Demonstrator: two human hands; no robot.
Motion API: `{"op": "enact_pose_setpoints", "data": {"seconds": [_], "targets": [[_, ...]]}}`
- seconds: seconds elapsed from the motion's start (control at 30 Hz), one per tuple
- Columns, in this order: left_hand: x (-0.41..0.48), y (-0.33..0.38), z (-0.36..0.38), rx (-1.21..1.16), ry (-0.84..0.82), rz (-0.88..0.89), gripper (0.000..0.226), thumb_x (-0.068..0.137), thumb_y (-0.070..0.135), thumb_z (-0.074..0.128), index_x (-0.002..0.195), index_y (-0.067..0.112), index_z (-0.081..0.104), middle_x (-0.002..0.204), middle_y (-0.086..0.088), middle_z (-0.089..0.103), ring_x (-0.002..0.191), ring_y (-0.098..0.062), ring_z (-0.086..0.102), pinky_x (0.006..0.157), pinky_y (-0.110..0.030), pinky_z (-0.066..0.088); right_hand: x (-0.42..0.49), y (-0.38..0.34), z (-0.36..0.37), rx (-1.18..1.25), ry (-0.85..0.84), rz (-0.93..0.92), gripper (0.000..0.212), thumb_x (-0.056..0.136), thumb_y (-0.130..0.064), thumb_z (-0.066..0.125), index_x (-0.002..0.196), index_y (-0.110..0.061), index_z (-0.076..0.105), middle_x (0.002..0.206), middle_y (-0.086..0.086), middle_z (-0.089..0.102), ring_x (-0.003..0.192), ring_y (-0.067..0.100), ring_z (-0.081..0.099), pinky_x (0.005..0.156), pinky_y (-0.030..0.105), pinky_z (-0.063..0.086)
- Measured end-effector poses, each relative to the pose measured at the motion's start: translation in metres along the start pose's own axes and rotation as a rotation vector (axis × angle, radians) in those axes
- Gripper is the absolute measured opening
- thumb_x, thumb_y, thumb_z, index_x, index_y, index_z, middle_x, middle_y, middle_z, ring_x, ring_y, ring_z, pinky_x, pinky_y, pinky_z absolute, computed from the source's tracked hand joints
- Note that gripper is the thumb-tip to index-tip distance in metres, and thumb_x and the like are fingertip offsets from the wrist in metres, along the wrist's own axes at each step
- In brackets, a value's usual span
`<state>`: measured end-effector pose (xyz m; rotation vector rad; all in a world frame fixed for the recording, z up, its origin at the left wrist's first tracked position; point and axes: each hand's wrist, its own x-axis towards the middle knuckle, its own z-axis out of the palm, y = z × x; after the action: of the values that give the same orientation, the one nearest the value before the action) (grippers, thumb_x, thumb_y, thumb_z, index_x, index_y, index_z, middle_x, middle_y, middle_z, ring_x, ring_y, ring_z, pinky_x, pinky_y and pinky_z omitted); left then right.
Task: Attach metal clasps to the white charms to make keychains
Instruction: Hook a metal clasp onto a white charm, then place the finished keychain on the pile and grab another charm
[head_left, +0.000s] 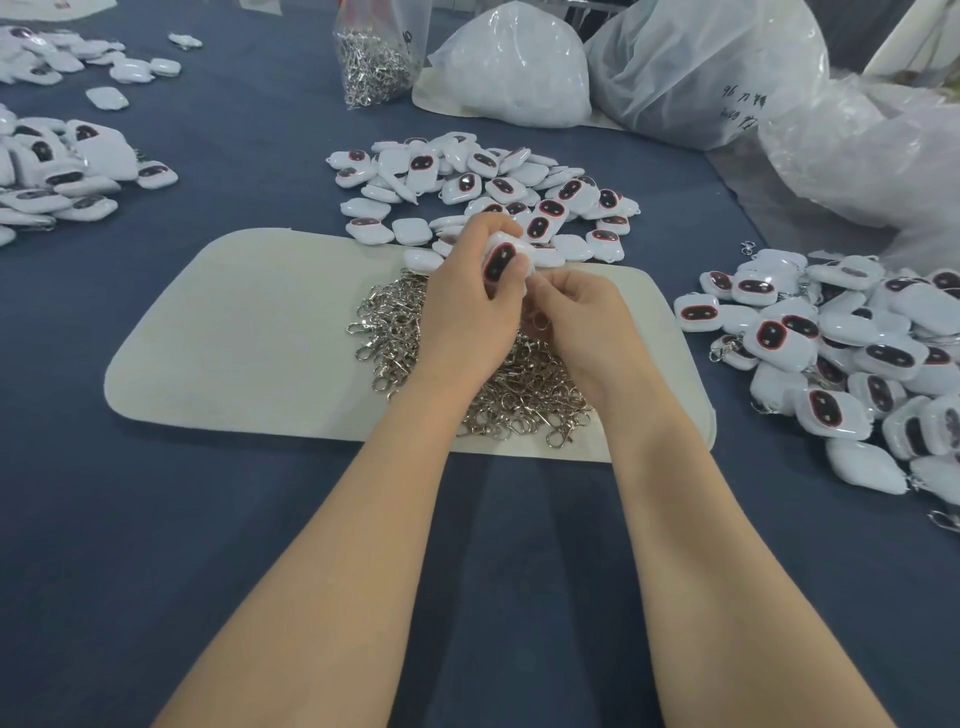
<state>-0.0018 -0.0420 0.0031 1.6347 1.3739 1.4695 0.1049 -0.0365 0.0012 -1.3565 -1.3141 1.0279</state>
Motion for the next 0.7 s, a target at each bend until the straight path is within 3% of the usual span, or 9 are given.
{"op": "enact_pose_setpoints", "data": {"seconds": [0.07, 0.13, 0.2, 0.27, 0.33, 0.4, 0.47, 0.6, 0.7], "targets": [[-0.001, 0.000, 0.001, 0.059, -0.028, 0.030, 0.019, 0.093, 0.018, 0.054, 0.104, 0.033, 0.050, 0.080, 0.019, 0.053, 0.064, 0.006, 0.053, 0.062, -0.009, 0.042, 0.001, 0.002, -0.001, 0.017, 0.003, 0.025, 0.027, 0.096, -0.012, 0.053, 0.082, 0.010, 0.063, 0.070, 0.015, 0.056, 0.061, 0.020, 0.048, 0.064, 0.038, 0.040], [0.000, -0.001, 0.001, 0.042, -0.019, 0.023, 0.017, 0.093, 0.019, 0.054, 0.106, 0.030, 0.052, 0.080, 0.019, 0.054, 0.063, 0.007, 0.053, 0.060, -0.007, 0.041, 0.001, 0.002, -0.001, 0.026, 0.046, 0.031, 0.019, 0.095, -0.013, 0.055, 0.085, 0.001, 0.063, 0.072, 0.011, 0.060, 0.062, 0.016, 0.053, 0.067, 0.038, 0.046], [0.002, -0.002, 0.000, -0.001, 0.006, -0.024, 0.016, 0.093, 0.019, 0.053, 0.106, 0.027, 0.054, 0.079, 0.016, 0.055, 0.061, 0.008, 0.051, 0.058, -0.007, 0.039, -0.001, 0.001, 0.001, -0.048, 0.098, 0.008, 0.009, 0.094, -0.019, 0.057, 0.093, -0.010, 0.059, 0.080, 0.004, 0.066, 0.071, 0.016, 0.060, 0.070, 0.034, 0.049], [0.004, -0.004, -0.001, -0.020, -0.001, -0.094, 0.015, 0.094, 0.021, 0.050, 0.105, 0.029, 0.055, 0.080, 0.015, 0.056, 0.060, 0.007, 0.050, 0.056, -0.008, 0.039, -0.003, -0.001, 0.002, -0.120, 0.090, -0.039, 0.013, 0.093, -0.024, 0.058, 0.103, -0.015, 0.059, 0.096, 0.000, 0.067, 0.087, 0.016, 0.063, 0.079, 0.031, 0.050], [0.004, -0.004, 0.000, -0.042, -0.034, -0.145, 0.020, 0.095, 0.022, 0.047, 0.110, 0.029, 0.057, 0.089, 0.015, 0.059, 0.072, 0.006, 0.052, 0.062, -0.007, 0.039, -0.004, -0.004, 0.002, -0.167, 0.043, -0.098, 0.016, 0.093, -0.025, 0.058, 0.105, -0.018, 0.064, 0.099, -0.002, 0.068, 0.093, 0.012, 0.062, 0.083, 0.027, 0.050], [0.004, -0.004, 0.000, -0.066, -0.046, -0.173, 0.027, 0.096, 0.022, 0.045, 0.119, 0.027, 0.058, 0.105, 0.010, 0.060, 0.091, -0.004, 0.055, 0.077, -0.015, 0.042, -0.006, -0.008, 0.000, -0.215, 0.047, -0.131, 0.011, 0.091, -0.027, 0.060, 0.096, -0.021, 0.068, 0.088, -0.002, 0.069, 0.080, 0.007, 0.060, 0.074, 0.021, 0.047], [0.004, -0.002, 0.001, -0.081, -0.034, -0.193, 0.030, 0.097, 0.026, 0.045, 0.126, 0.025, 0.056, 0.116, 0.005, 0.060, 0.100, -0.010, 0.056, 0.087, -0.025, 0.044, -0.005, -0.009, -0.007, -0.194, 0.052, -0.090, 0.011, 0.089, -0.028, 0.063, 0.086, -0.018, 0.064, 0.070, -0.002, 0.063, 0.059, 0.008, 0.051, 0.058, 0.022, 0.041], [0.006, -0.001, 0.002, -0.136, 0.023, -0.233, 0.031, 0.098, 0.033, 0.046, 0.125, 0.020, 0.052, 0.101, 0.003, 0.062, 0.077, -0.011, 0.058, 0.075, -0.031, 0.048, -0.004, -0.007, -0.012, 0.097, -0.062, 0.079, 0.030, 0.095, -0.019, 0.057, 0.066, -0.012, 0.052, 0.050, -0.005, 0.045, 0.043, 0.010, 0.033, 0.045, 0.023, 0.027], [0.007, -0.001, 0.001, -0.186, 0.097, -0.268, 0.023, 0.098, 0.032, 0.046, 0.118, 0.022, 0.050, 0.102, 0.016, 0.057, 0.092, -0.017, 0.063, 0.087, -0.039, 0.052, -0.001, -0.013, -0.014, 0.593, 0.259, 0.071, 0.020, 0.097, -0.010, 0.052, 0.080, -0.002, 0.055, 0.061, 0.003, 0.057, 0.047, 0.009, 0.049, 0.047, 0.020, 0.042]]}}
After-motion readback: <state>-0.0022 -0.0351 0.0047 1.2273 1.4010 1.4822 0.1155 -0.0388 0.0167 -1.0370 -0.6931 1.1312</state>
